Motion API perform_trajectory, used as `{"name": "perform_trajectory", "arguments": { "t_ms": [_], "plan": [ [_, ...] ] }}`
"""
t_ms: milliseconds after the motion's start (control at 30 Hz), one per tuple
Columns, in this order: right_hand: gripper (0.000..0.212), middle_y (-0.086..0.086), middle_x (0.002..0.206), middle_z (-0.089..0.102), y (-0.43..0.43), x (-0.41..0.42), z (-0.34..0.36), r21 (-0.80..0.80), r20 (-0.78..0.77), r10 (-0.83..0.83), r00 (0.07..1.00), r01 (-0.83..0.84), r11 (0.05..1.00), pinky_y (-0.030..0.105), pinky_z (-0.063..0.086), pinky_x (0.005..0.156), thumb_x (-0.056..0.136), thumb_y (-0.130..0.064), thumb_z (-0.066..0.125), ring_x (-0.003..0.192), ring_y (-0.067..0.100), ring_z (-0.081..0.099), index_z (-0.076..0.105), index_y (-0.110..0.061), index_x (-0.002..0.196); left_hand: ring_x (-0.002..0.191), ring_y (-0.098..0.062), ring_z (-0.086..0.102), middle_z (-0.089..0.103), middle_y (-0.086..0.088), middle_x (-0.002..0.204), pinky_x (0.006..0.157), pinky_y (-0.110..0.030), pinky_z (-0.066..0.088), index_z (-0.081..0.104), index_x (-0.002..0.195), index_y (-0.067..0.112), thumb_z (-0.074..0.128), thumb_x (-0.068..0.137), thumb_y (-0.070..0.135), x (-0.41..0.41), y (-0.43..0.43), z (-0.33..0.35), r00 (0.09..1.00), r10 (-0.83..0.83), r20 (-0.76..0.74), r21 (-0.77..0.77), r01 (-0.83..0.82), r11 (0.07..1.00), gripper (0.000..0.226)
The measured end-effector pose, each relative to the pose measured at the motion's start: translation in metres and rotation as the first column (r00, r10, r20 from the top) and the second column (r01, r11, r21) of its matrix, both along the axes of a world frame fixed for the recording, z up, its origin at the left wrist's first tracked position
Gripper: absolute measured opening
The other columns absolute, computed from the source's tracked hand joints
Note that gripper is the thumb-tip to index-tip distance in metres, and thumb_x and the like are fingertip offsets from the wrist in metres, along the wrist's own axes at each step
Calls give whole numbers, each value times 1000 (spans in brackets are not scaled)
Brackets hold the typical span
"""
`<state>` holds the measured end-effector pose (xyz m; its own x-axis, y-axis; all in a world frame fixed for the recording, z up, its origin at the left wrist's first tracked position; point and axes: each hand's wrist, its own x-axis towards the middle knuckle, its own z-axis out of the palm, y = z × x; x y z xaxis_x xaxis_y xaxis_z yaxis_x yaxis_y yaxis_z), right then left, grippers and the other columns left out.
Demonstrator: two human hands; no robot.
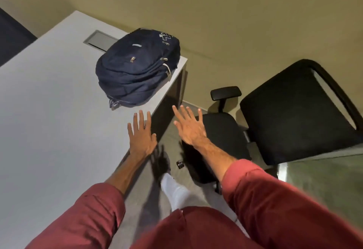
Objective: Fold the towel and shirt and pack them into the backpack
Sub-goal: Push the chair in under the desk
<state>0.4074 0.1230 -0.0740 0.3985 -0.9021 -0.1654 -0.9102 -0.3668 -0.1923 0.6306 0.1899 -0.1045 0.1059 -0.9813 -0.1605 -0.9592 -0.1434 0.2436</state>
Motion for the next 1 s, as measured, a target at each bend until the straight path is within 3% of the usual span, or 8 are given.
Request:
{"name": "perform_trajectory", "arguments": {
  "t_ms": [133,233,367,600,1000],
  "plan": [
    [66,0,178,20,61,-64,2,111,-31,-20,999,23,994,69,3,127,113,-48,26,164,27,18,-5,-38,170,165,-35,-10,-10,-14,179,130,-65,6,-6,172,22,63,98,37,-53,67,5,999,-17,-28,101,20,995,102],
    [65,-3,178,21,94,-106,7,154,-69,-36,997,46,987,69,3,128,114,-48,26,164,25,18,-5,-40,170,164,-32,-19,-18,-11,178,131,-64,-1,-14,170,23,60,101,38,-86,101,5,997,-37,-75,185,50,981,103],
    [64,-2,177,23,125,-156,15,178,-84,-68,994,82,981,69,4,127,115,-47,27,163,26,20,-4,-39,170,164,-31,-18,-16,-10,179,130,-59,-6,-13,171,22,62,101,38,-127,129,-1,994,-33,-99,238,56,970,104],
    [64,-2,176,27,135,-226,30,102,-38,-157,987,161,982,69,7,127,114,-49,28,162,24,23,0,-41,171,166,-32,-4,24,-10,175,133,-60,1,9,172,17,56,102,37,-190,129,-11,981,-161,-111,196,180,964,87],
    [65,-3,175,29,92,-371,40,-88,-56,-119,991,113,990,66,11,128,113,-47,33,163,22,22,3,-38,171,166,-30,-3,25,-9,175,133,-56,2,8,172,17,57,104,36,-361,72,15,947,-286,-148,118,304,945,86]
  ]
}}
